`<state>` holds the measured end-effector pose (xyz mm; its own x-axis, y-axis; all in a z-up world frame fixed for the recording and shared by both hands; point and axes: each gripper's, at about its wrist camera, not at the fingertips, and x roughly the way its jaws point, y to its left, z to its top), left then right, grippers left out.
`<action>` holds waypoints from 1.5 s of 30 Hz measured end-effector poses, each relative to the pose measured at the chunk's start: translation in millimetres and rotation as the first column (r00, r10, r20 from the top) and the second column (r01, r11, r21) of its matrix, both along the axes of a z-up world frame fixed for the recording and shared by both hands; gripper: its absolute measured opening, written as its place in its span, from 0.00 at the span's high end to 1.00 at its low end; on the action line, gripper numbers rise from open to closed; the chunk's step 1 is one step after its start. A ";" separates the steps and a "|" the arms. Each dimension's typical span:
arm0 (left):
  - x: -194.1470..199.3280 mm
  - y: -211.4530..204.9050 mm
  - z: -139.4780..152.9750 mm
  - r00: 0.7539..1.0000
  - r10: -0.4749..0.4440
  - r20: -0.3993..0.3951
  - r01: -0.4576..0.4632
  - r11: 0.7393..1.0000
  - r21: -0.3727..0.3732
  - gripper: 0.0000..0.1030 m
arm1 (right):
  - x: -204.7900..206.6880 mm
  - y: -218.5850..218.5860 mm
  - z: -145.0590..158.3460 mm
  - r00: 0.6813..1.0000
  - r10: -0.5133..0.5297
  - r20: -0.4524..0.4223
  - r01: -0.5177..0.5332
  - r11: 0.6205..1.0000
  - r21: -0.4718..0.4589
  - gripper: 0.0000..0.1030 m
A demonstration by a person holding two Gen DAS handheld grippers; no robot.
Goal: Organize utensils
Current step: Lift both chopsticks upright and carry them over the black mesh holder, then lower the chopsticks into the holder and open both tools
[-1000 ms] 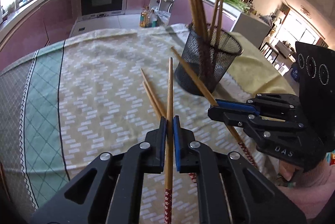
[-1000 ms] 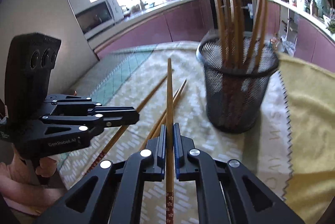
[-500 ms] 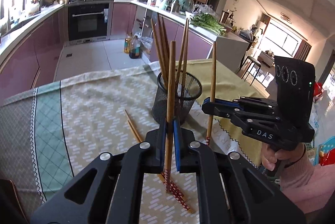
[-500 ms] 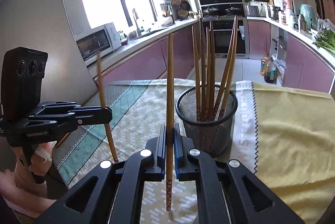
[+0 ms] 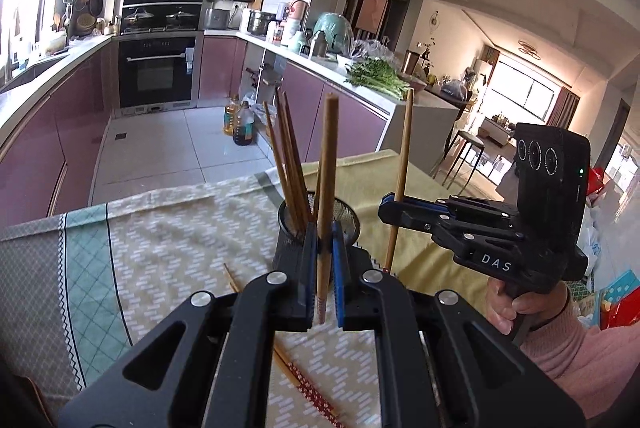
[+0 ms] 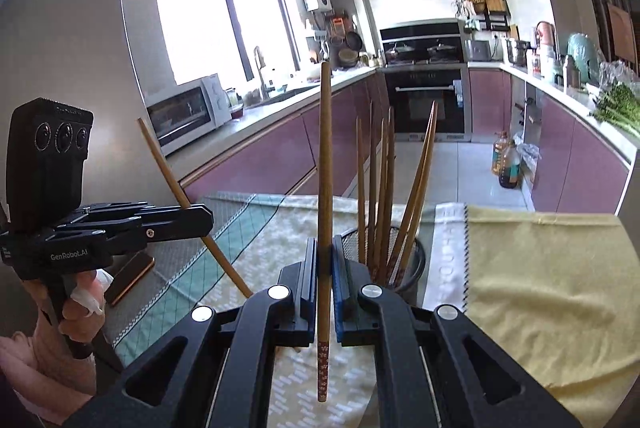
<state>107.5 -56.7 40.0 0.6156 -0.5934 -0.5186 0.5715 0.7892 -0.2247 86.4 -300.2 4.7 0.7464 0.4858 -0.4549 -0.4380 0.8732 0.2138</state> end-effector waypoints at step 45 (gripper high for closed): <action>50.9 -62.2 6.1 0.999 -0.038 -0.004 0.038 0.989 0.140 0.93 | 74.1 1.9 -2.1 0.996 -0.077 -0.034 0.076 0.996 -0.039 0.94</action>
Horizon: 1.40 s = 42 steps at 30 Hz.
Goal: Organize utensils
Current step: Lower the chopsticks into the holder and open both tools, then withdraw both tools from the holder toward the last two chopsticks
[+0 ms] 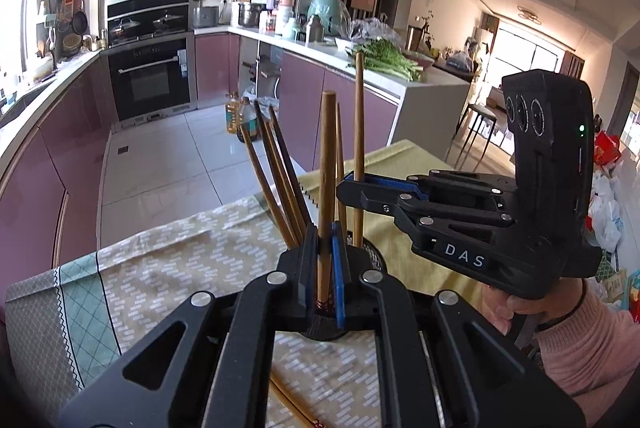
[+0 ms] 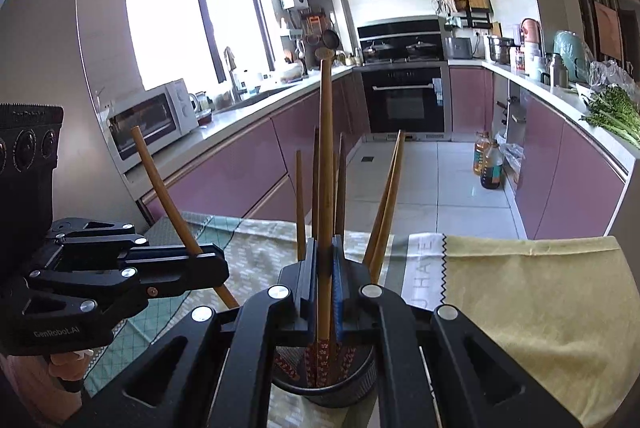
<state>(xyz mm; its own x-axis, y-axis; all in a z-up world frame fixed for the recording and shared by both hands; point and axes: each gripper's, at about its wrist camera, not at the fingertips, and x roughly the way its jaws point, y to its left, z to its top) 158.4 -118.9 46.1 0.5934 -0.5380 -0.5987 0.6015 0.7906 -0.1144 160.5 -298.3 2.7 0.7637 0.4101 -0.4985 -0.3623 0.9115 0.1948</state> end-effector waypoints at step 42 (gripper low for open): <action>-56.6 97.1 -96.5 0.962 0.269 -0.052 -0.267 0.962 0.050 0.43 | -80.9 41.1 -64.9 0.965 0.214 -0.154 -0.218 0.976 -0.013 0.68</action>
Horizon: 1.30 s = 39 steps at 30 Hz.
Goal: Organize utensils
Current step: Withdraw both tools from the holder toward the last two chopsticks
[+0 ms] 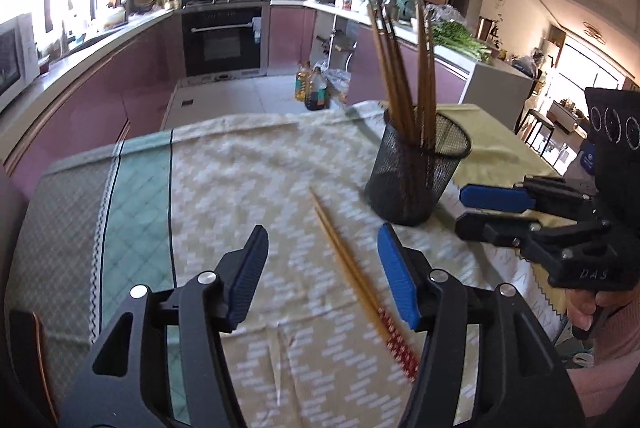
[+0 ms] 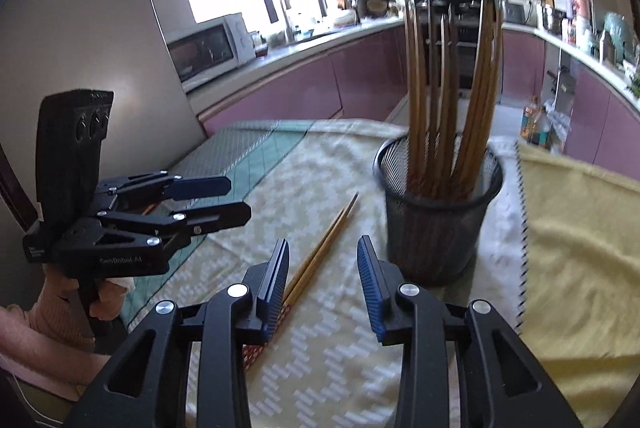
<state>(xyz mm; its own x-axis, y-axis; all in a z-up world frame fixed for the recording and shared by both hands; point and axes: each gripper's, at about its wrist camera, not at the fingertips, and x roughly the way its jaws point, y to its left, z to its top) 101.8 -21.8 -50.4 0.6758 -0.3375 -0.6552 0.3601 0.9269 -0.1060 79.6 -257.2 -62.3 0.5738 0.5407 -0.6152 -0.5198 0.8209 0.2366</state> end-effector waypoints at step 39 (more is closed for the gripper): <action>-7.3 1.2 -51.9 0.992 0.048 -0.118 -0.047 0.999 0.012 0.39 | -3.0 31.7 -54.2 0.988 -0.045 -0.151 0.031 0.996 -0.088 0.75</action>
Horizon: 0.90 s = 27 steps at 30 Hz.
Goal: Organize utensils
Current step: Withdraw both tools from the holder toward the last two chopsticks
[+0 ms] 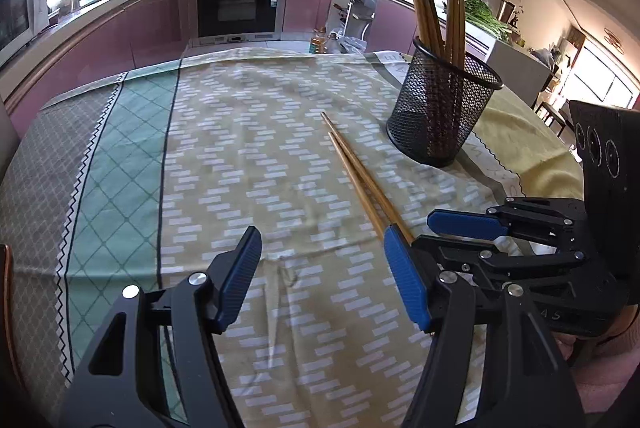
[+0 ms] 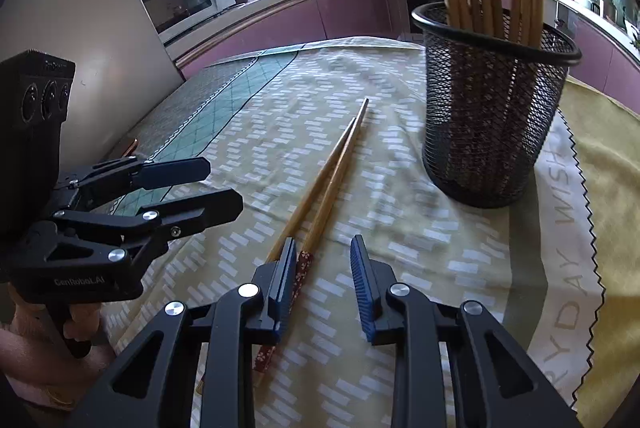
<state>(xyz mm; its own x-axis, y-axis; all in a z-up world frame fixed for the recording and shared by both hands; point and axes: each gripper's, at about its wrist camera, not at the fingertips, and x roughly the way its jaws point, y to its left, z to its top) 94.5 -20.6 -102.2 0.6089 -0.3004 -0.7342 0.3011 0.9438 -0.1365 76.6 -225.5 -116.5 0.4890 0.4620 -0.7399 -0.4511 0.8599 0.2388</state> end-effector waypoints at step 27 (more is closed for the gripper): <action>23.7 -31.0 -18.6 0.995 -0.077 -0.065 0.081 0.995 0.065 0.66 | 38.4 9.9 0.9 1.000 -0.004 -0.006 0.004 1.000 -0.031 0.77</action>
<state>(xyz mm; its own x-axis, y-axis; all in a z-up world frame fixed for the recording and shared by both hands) 118.2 -51.6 -120.8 0.5380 -0.2945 -0.7898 0.3680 0.9250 -0.0943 115.0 -215.6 -115.5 0.4860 0.4366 -0.7571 -0.4462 0.8688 0.2146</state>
